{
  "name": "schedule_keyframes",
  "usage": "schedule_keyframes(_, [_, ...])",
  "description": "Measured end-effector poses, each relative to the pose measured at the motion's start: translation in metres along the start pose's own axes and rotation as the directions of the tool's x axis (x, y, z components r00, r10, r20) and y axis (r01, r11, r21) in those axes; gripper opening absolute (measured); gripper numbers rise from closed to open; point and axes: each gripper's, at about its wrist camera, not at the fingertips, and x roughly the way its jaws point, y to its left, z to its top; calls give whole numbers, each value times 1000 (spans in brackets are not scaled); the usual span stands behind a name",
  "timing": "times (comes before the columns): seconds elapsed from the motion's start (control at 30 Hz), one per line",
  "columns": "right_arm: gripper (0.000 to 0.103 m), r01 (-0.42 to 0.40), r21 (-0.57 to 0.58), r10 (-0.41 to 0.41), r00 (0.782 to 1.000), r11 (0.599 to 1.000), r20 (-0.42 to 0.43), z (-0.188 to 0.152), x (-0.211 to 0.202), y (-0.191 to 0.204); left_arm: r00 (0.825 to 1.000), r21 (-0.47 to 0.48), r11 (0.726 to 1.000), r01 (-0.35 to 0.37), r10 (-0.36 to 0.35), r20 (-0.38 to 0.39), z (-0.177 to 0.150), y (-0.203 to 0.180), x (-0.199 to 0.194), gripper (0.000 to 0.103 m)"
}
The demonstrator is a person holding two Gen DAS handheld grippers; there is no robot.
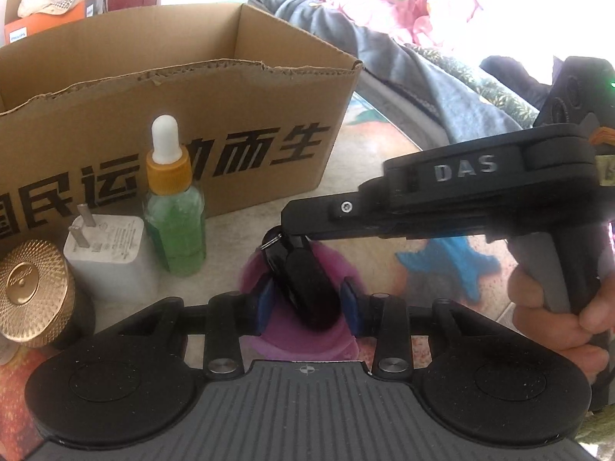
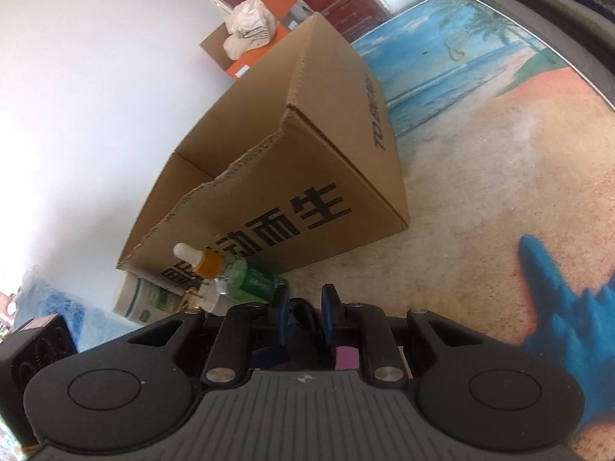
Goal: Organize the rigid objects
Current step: 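Move the right gripper to the pink bowl and close on the black key fob, then lift the black key fob with the right gripper and carry it over the box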
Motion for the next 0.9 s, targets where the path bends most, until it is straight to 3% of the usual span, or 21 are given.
schedule_keyframes(0.43, [20,14,-101,-14,1000,995,-2,-8,-4,20,999,26,1000,-9,8,43,-3,-1,3,34])
schedule_keyframes(0.6, [20,63,-135,-65,998,989,-9,-10,-3,27,998,47,999,-22,19,60,-5,-5,-3,26])
schedule_keyframes(0.9, [21,66,-98,-67,998,993,-16,-10,1,25,998,40,999,-22,19,64,-8,-3,-8,24])
